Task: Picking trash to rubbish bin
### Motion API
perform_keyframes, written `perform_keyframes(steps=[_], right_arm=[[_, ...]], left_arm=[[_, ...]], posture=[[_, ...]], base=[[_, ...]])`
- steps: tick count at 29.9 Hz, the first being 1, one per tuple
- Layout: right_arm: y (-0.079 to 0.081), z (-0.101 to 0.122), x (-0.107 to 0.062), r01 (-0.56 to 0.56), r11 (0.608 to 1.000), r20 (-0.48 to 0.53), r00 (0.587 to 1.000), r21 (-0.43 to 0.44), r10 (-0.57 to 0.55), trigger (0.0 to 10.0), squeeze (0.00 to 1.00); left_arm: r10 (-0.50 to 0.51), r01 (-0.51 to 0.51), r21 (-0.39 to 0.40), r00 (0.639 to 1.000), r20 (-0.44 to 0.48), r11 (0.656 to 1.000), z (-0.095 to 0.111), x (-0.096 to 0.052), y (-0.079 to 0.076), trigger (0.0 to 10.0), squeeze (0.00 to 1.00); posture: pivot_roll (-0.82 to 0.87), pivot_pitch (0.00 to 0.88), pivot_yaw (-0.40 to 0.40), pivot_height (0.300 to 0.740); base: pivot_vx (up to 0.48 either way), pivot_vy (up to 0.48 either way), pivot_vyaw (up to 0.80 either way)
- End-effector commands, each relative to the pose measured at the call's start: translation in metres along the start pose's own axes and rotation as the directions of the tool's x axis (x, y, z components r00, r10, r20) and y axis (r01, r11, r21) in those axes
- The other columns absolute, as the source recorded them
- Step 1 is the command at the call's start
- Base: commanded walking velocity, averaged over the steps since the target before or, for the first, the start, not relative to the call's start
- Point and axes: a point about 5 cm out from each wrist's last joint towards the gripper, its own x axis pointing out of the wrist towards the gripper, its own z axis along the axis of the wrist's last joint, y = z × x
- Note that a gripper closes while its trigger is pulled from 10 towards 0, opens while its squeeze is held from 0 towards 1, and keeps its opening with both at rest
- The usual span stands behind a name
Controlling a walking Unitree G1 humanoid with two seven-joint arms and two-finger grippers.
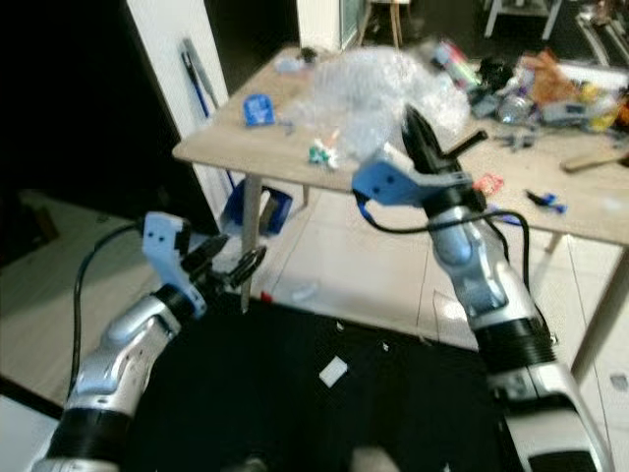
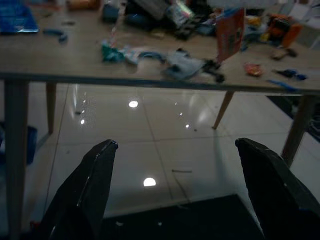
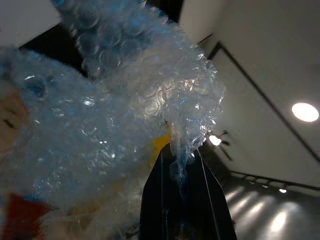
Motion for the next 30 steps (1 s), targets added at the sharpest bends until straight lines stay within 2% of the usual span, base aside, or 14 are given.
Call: perform_keyframes(steps=[1, 2, 3, 7, 11, 13, 16, 20, 23, 25, 27, 30], right_arm=[[0.002, 0.015, 0.007, -0.011, 0.999, 0.052, 0.999, 0.044, 0.009, 10.0, 0.00], [0.006, 0.019, 0.008, -0.030, 0.995, 0.057, 0.998, 0.094, 0.025, 10.0, 0.00], [0.006, 0.019, 0.008, -0.030, 0.995, 0.057, 0.998, 0.094, 0.025, 10.0, 0.00], [0.027, 0.027, 0.003, -0.132, 0.979, 0.075, 0.990, 0.157, 0.122, 10.0, 0.00], [0.036, 0.022, -0.001, -0.172, 0.964, 0.040, 0.985, 0.201, 0.167, 10.0, 0.00], [0.048, 0.013, -0.008, -0.232, 0.939, -0.017, 0.970, 0.256, 0.244, 10.0, 0.00], [0.053, 0.008, -0.011, -0.250, 0.923, -0.050, 0.960, 0.291, 0.276, 10.0, 0.00], [0.071, -0.018, -0.030, -0.294, 0.857, -0.222, 0.883, 0.423, 0.413, 10.0, 0.00], [0.078, -0.034, -0.042, -0.276, 0.836, -0.312, 0.835, 0.474, 0.452, 10.0, 0.00], [0.081, -0.042, -0.049, -0.259, 0.825, -0.355, 0.808, 0.502, 0.470, 10.0, 0.00], [0.081, -0.042, -0.049, -0.259, 0.825, -0.355, 0.808, 0.502, 0.470, 10.0, 0.00], [0.092, -0.049, -0.061, -0.263, 0.801, -0.389, 0.765, 0.538, 0.513, 10.0, 0.00]], left_arm=[[0.003, -0.003, 0.014, 1.000, -0.006, 1.000, 0.001, 0.001, 0.001, 10.0, 0.00], [0.004, -0.004, 0.014, 1.000, -0.005, 1.000, 0.001, 0.002, 0.001, 10.0, 0.00], [0.004, -0.004, 0.014, 1.000, -0.005, 1.000, 0.001, 0.002, 0.001, 10.0, 0.00], [0.006, -0.006, 0.014, 1.000, -0.001, 1.000, 0.001, 0.001, 0.001, 10.0, 0.00], [0.006, -0.006, 0.014, 1.000, -0.001, 1.000, 0.001, 0.001, 0.001, 10.0, 0.00], [0.004, -0.004, 0.014, 1.000, -0.002, 1.000, 0.001, 0.000, 0.001, 10.0, 0.00], [0.003, -0.003, 0.014, 1.000, -0.003, 1.000, 0.001, 0.000, 0.001, 10.0, 0.00], [-0.001, 0.001, 0.013, 1.000, -0.007, 1.000, 0.000, 0.000, 0.001, 10.0, 0.00], [-0.003, 0.003, 0.011, 1.000, -0.011, 1.000, 0.000, 0.000, 0.001, 10.0, 0.00], [-0.004, 0.005, 0.010, 1.000, -0.014, 1.000, -0.001, -0.001, 0.001, 10.0, 0.00], [-0.004, 0.005, 0.010, 1.000, -0.014, 1.000, -0.001, -0.001, 0.001, 10.0, 0.00], [-0.007, 0.007, 0.010, 1.000, -0.019, 1.000, -0.001, -0.001, 0.000, 10.0, 0.00]], posture=[[-0.14, 0.000, 0.012, 0.740], [-0.14, 0.000, 0.010, 0.740], [-0.14, 0.000, 0.010, 0.740], [-0.14, 0.000, 0.009, 0.740], [-0.14, 0.000, 0.010, 0.740], [-0.14, 0.000, 0.012, 0.740], [-0.14, 0.000, 0.013, 0.740], [-0.14, 0.000, 0.014, 0.740], [-0.14, 0.000, 0.013, 0.740], [-0.14, 0.000, 0.013, 0.740], [-0.14, 0.000, 0.013, 0.740], [-0.13, 0.000, 0.013, 0.740]], base=[[0.000, 0.000, 0.00], [0.000, 0.000, 0.00], [0.000, 0.000, 0.00], [0.000, 0.000, 0.00], [0.000, 0.000, 0.00], [0.000, 0.000, 0.00], [0.000, 0.000, 0.00], [0.000, 0.000, 0.00], [0.000, 0.000, 0.00], [-0.127, 0.000, 0.00], [-0.255, 0.000, 0.00], [-0.335, 0.000, 0.00]])
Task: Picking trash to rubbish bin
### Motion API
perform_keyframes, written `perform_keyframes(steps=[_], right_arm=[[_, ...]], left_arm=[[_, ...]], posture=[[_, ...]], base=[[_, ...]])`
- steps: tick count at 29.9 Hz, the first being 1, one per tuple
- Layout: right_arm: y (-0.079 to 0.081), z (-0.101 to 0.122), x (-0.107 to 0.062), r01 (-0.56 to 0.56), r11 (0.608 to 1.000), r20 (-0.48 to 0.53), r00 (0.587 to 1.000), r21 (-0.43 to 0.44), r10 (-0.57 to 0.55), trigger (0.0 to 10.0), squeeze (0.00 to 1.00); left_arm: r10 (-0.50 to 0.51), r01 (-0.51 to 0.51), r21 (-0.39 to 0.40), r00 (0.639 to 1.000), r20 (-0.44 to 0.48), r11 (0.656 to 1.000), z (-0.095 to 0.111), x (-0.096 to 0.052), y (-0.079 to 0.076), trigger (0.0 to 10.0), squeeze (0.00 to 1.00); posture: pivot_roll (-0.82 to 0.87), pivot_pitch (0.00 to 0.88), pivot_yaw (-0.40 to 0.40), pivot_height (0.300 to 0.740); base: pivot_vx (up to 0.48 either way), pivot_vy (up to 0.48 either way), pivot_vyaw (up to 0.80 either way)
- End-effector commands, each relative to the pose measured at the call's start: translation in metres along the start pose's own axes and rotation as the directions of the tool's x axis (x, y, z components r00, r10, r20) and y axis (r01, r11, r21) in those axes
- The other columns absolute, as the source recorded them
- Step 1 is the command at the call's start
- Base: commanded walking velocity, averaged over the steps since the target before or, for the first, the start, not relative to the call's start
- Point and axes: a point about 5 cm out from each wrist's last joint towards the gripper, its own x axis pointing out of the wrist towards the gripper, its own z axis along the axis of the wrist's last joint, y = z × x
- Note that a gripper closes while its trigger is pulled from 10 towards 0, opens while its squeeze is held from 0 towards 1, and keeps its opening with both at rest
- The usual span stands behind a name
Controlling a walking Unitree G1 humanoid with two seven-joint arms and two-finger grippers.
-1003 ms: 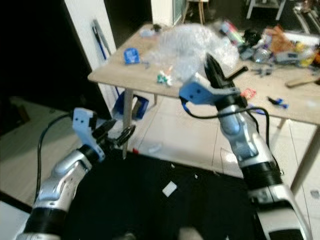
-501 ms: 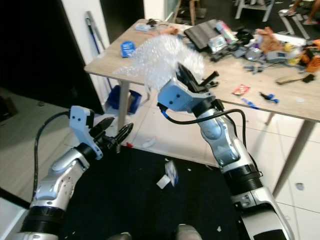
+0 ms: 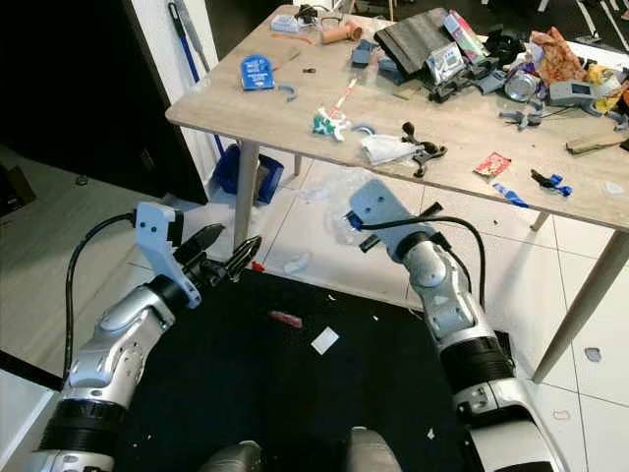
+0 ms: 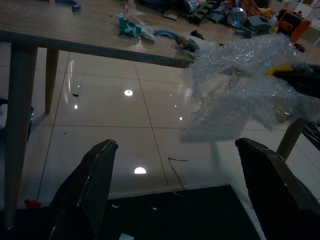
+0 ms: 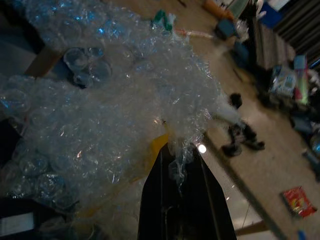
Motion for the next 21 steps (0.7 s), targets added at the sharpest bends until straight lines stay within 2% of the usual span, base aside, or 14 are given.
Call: perform_keyframes(steps=[1, 4, 12, 21], right_arm=[[0.015, -0.018, -0.005, -0.045, 0.999, -0.079, 0.996, 0.026, 0.047, 10.0, 0.00], [0.025, -0.027, -0.007, -0.076, 0.997, -0.125, 0.989, 0.020, 0.078, 10.0, 0.00], [0.016, -0.029, -0.005, -0.032, 0.996, -0.144, 0.989, 0.082, 0.044, 10.0, 0.00], [0.010, -0.033, -0.004, 0.012, 0.995, -0.165, 0.986, 0.095, 0.004, 10.0, 0.00]], left_arm=[[-0.004, 0.004, 0.005, 1.000, -0.029, 1.000, -0.003, -0.003, 0.000, 10.0, 0.00], [-0.005, 0.005, 0.006, 1.000, -0.031, 1.000, -0.003, -0.003, 0.001, 10.0, 0.00], [-0.007, 0.008, 0.008, 0.999, -0.038, 1.000, -0.004, -0.004, 0.001, 10.0, 0.00], [-0.008, 0.008, 0.008, 0.999, -0.040, 1.000, -0.003, -0.004, 0.001, 10.0, 0.00]], posture=[[-0.13, 0.000, 0.013, 0.740], [-0.13, 0.000, 0.015, 0.740], [-0.13, 0.000, 0.016, 0.740], [-0.13, 0.000, 0.015, 0.740]], base=[[-0.364, 0.000, 0.00], [-0.369, 0.000, 0.00], [-0.381, 0.000, 0.00], [-0.395, 0.000, 0.00]])
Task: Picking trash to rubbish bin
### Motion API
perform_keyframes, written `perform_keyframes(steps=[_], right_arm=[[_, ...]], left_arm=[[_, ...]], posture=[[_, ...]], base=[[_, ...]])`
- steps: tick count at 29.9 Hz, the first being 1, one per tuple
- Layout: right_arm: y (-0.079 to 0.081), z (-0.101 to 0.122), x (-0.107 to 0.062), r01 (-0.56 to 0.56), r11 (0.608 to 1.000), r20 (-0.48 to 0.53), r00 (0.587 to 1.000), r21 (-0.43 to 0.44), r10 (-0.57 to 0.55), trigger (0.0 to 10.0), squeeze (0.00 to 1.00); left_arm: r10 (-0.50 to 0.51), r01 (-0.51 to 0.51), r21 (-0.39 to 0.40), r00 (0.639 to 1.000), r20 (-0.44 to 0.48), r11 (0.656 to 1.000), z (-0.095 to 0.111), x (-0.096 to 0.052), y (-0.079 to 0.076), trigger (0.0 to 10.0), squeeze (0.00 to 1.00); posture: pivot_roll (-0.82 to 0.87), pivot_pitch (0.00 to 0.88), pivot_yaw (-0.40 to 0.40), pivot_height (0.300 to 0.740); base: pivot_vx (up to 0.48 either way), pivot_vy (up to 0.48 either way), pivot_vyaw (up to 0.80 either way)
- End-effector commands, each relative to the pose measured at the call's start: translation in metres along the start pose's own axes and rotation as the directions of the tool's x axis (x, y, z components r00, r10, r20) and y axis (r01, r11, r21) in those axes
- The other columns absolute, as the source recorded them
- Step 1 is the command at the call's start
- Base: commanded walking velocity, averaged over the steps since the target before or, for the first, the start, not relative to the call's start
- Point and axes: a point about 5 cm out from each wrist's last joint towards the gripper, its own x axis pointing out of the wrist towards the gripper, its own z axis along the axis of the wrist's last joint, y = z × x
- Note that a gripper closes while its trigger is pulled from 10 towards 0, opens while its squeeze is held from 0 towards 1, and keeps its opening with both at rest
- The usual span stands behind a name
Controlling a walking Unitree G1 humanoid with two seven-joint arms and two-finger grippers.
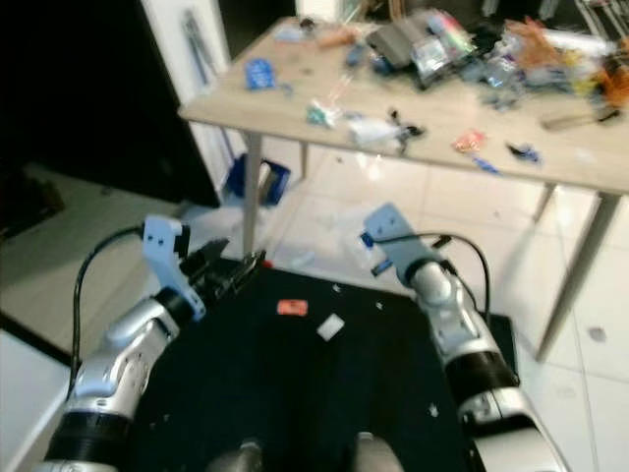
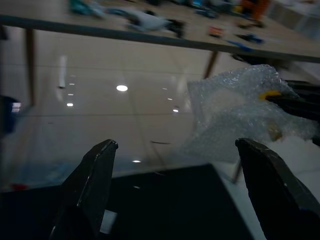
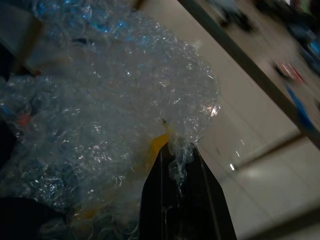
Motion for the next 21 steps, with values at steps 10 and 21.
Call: perform_keyframes(steps=[10, 21], right_arm=[[0.0027, -0.0035, 0.0011, 0.006, 0.999, -0.024, 1.000, 0.037, -0.005, 10.0, 0.00], [0.0030, -0.0044, 0.0022, -0.003, 0.998, -0.025, 1.000, 0.063, 0.005, 10.0, 0.00]], left_arm=[[0.011, -0.011, 0.006, 1.000, -0.022, 1.000, -0.0024, -0.0037, 0.0029, 10.0, 0.00], [0.012, -0.012, 0.006, 1.000, -0.023, 1.000, -0.0023, -0.0032, 0.0032, 10.0, 0.00]], posture=[[-0.13, 0.000, 0.016, 0.740], [-0.13, 0.000, 0.016, 0.740]], base=[[-0.399, 0.000, 0.00], [-0.403, 0.000, 0.00]])
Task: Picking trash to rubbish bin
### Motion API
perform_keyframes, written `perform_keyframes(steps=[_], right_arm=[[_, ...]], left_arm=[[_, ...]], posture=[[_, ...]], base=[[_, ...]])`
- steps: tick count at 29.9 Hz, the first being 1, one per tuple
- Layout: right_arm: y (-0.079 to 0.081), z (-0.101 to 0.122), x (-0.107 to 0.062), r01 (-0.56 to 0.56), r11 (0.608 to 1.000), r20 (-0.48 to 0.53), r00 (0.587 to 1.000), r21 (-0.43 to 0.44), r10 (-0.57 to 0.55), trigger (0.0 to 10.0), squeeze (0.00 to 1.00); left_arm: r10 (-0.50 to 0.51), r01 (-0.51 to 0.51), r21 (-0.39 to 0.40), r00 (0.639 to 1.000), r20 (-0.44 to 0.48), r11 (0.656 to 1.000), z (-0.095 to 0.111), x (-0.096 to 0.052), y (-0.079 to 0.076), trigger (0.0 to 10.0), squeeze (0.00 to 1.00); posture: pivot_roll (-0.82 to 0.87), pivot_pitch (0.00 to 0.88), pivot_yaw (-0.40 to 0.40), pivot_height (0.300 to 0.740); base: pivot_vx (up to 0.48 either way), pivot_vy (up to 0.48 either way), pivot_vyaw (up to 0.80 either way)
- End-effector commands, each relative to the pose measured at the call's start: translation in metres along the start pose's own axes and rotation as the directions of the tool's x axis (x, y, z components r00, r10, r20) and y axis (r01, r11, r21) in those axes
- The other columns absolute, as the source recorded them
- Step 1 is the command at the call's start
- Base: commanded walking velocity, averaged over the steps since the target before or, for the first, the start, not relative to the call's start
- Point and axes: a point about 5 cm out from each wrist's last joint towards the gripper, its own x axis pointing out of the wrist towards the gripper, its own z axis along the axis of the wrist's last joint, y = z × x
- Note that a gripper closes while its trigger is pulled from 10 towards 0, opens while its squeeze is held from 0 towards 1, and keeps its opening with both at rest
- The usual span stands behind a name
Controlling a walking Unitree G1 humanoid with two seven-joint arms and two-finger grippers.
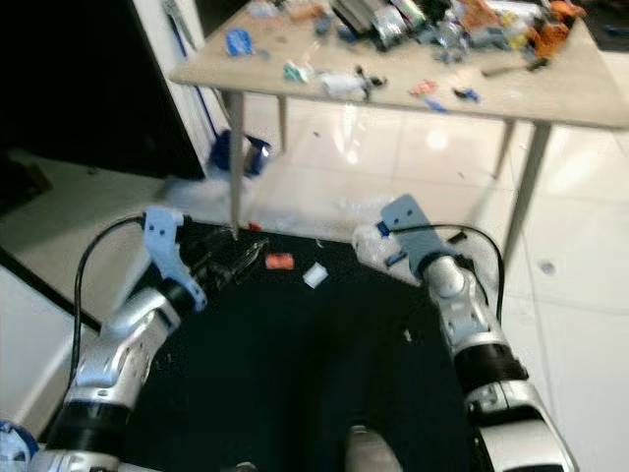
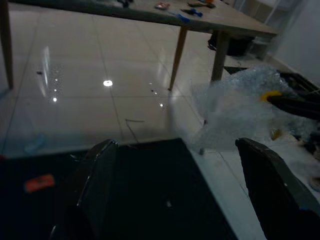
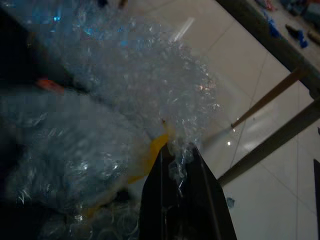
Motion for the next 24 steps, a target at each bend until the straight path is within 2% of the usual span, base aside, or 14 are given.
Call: perform_keyframes(steps=[1, 24], right_arm=[[0.0026, 0.0008, 0.0010, -0.016, 1.000, 0.002, 1.000, 0.017, 0.015, 10.0, 0.00], [0.0031, 0.0009, 0.0021, -0.028, 0.997, 0.017, 1.000, 0.077, 0.026, 10.0, 0.00]], left_arm=[[0.009, -0.009, 0.006, 1.000, -0.013, 1.000, -0.0011, -0.0024, 0.0023, 10.0, 0.00], [0.014, -0.014, 0.004, 1.000, -0.011, 1.000, -0.0007, -0.0024, 0.0033, 10.0, 0.00]], posture=[[-0.13, 0.000, 0.016, 0.740], [-0.12, 0.000, 0.018, 0.740]], base=[[-0.405, 0.000, 0.00], [-0.408, 0.000, 0.00]])
